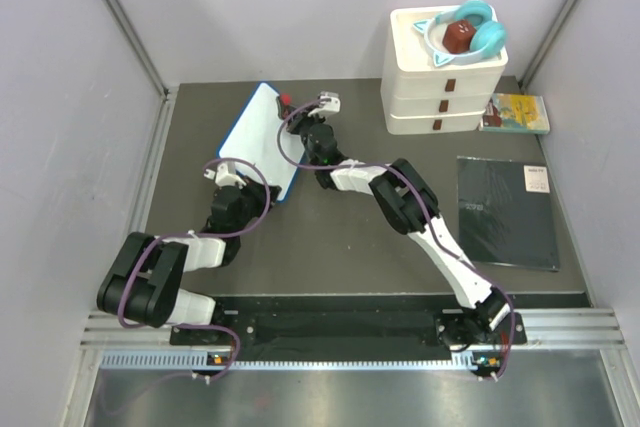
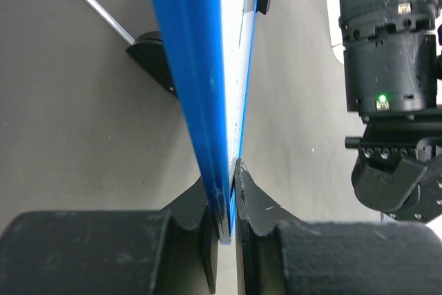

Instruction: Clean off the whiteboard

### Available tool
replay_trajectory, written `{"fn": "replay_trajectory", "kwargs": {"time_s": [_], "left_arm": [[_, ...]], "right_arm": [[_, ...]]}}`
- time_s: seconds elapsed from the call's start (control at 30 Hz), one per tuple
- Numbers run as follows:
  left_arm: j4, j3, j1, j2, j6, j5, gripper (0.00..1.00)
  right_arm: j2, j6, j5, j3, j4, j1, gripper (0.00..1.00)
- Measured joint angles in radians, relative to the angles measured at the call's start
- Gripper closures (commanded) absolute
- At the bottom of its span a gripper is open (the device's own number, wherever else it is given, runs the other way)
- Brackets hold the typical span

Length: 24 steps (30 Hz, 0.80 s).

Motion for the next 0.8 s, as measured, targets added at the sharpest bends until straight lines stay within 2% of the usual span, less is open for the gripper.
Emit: {"fn": "replay_trajectory", "kwargs": {"time_s": [0.17, 0.5, 0.8], "left_arm": [[-0.030, 0.018, 0.000, -0.006, 0.014, 0.000, 1.00], [-0.219, 0.185, -0.009, 0.017, 0.084, 0.006, 1.00], [-0.262, 0.243, 0.026, 0.056, 0.119, 0.049, 1.00]], "right_arm": [[-0.063, -0.009, -0.005, -0.123, 0.034, -0.008, 1.00], [-0.221, -0.026, -0.012, -0.318, 0.119, -0.084, 1.00], [-0.346, -0.044, -0.013, -0.455, 0.195, -0.147, 1.00]]}}
